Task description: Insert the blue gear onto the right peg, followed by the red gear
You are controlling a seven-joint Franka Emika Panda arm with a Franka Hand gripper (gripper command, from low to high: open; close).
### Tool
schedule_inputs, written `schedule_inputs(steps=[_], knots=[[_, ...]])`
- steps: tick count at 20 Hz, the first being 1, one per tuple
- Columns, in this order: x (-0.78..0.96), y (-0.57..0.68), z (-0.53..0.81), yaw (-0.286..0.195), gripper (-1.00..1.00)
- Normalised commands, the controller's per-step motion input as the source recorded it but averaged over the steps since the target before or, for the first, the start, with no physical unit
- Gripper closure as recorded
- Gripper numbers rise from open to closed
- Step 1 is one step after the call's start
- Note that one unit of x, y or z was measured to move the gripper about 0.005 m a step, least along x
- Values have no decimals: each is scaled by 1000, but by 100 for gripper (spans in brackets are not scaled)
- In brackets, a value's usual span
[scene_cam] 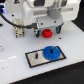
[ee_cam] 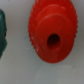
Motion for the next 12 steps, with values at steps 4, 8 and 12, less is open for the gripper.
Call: schedule_inputs(steps=[4, 8, 12], knots=[[-73, 27, -42, 0, 100], [3, 34, 38, 0, 100], [14, 15, 59, 0, 100]])
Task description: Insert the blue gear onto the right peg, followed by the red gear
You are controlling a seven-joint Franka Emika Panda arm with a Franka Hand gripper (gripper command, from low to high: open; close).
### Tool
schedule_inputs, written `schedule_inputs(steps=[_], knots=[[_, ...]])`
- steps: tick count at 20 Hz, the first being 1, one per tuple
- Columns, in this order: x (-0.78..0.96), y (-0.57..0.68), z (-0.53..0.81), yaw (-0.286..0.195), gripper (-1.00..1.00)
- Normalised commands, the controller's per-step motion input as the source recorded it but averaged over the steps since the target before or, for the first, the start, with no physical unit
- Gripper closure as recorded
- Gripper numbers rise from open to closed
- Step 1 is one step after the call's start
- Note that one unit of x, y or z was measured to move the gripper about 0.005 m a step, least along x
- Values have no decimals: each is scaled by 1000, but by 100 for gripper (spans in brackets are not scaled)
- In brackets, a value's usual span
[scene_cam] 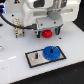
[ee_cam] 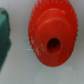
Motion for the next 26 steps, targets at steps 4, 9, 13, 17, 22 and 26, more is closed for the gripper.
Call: schedule_inputs(steps=[4, 9, 13, 17, 22, 26], knots=[[-12, 12, 29, 0, 100], [29, 14, 258, 0, 100], [237, 10, 598, 0, 100], [428, -43, 600, 0, 100], [659, -122, 544, 0, 100], [758, -169, 442, 0, 100]])
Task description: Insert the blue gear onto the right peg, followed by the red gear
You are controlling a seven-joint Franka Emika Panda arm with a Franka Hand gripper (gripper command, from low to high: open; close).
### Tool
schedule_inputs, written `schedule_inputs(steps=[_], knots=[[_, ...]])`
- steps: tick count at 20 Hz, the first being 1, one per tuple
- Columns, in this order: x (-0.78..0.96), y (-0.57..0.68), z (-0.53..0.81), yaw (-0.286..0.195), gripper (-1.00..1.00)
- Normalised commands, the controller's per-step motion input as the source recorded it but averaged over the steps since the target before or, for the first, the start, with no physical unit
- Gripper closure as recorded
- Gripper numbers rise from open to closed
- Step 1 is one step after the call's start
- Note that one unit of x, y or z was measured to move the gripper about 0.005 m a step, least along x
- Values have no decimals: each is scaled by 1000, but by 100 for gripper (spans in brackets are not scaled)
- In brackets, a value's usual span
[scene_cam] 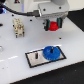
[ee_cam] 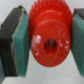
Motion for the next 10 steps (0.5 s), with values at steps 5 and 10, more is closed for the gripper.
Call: schedule_inputs(steps=[5, 10], knots=[[788, -199, 284, 0, 100], [807, -148, 233, 0, 100]])
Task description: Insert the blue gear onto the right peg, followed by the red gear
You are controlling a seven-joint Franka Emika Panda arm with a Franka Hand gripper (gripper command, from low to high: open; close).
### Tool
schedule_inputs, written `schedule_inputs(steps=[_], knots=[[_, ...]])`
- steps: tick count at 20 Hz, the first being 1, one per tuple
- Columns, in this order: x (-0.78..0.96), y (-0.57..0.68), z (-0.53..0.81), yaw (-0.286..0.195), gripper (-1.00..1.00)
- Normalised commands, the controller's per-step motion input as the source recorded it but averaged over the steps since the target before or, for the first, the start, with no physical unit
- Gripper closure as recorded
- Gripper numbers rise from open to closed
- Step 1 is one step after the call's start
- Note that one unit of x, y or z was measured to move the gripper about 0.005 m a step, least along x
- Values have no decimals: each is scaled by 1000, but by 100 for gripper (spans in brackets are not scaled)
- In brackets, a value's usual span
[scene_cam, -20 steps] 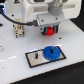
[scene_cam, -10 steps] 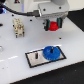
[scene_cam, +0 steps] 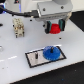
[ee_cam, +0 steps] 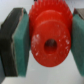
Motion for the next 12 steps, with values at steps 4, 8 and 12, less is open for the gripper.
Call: schedule_inputs(steps=[4, 8, 12], knots=[[787, -98, 212, 0, 100], [708, -17, 119, 0, 100], [631, -81, 38, 0, 100]])
